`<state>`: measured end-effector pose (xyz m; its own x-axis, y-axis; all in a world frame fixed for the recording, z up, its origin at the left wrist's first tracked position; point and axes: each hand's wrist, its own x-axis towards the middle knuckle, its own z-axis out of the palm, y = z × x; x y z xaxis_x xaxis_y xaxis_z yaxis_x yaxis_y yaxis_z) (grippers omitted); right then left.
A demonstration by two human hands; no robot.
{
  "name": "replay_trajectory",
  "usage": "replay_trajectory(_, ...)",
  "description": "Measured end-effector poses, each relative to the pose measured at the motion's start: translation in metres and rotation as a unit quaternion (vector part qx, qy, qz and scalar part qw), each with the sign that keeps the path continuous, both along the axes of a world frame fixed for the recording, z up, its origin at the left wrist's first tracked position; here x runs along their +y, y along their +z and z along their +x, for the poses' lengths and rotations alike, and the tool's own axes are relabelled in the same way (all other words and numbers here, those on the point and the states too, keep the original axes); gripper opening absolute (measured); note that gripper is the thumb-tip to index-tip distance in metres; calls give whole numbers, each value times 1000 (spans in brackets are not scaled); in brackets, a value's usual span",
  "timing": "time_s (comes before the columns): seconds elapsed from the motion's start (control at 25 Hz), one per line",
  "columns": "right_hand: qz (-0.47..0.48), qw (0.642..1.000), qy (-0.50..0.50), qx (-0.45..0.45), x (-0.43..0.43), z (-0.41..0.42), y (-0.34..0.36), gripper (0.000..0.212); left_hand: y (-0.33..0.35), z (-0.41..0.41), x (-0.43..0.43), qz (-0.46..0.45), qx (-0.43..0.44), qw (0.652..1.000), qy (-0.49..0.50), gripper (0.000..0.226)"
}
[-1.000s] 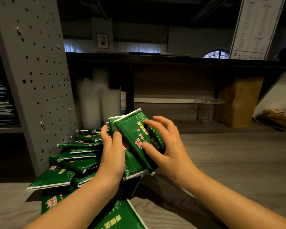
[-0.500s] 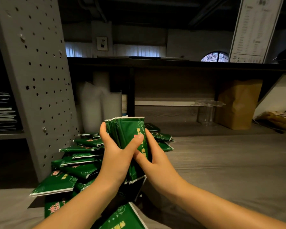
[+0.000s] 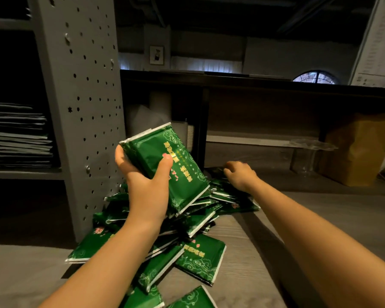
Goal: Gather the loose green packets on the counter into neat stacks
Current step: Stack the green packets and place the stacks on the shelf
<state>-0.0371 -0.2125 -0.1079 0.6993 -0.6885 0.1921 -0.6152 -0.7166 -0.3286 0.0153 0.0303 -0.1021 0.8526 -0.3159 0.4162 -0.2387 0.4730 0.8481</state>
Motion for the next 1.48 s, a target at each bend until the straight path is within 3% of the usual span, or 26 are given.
replay_trajectory(0.12, -50, 997, -11, 66, -14, 26, -2, 38, -1, 9, -1, -17, 14, 1000, 2, 71)
replay_trajectory(0.48, 107, 982, 12, 154, -29, 49, -27, 58, -5, 10, -1, -10, 17, 1000, -18, 72)
replay_trajectory(0.68, 145, 980, 30, 131, -10, 8, -21, 51, -3, 2, 0, -9, 16, 999, -30, 71)
replay_trajectory(0.96, 117, 980, 70, 145, 27, -77, -11, 45, -5, -18, -2, -7, -15, 998, -66, 71)
replay_trajectory(1.04, 129, 981, 64, 127, 34, -92, 0, 34, -6, -20, -2, -8, -19, 997, -76, 69)
replay_trajectory(1.16, 74, 991, 30, 110, 36, -100, 7, 23, -7, -22, -3, -11, -19, 996, -84, 67)
replay_trajectory(1.24, 35, 996, -9, 86, 35, -101, -1, 27, -6, -25, -3, -11, -22, 996, -86, 65)
replay_trajectory(1.36, -30, 992, -68, 104, 34, -103, -21, 53, -7, -28, -3, -6, -21, 995, -97, 65)
replay_trajectory(1.48, 14, 989, -75, 129, 30, -108, -26, 64, -7, -29, -2, -4, -15, 994, -106, 65)
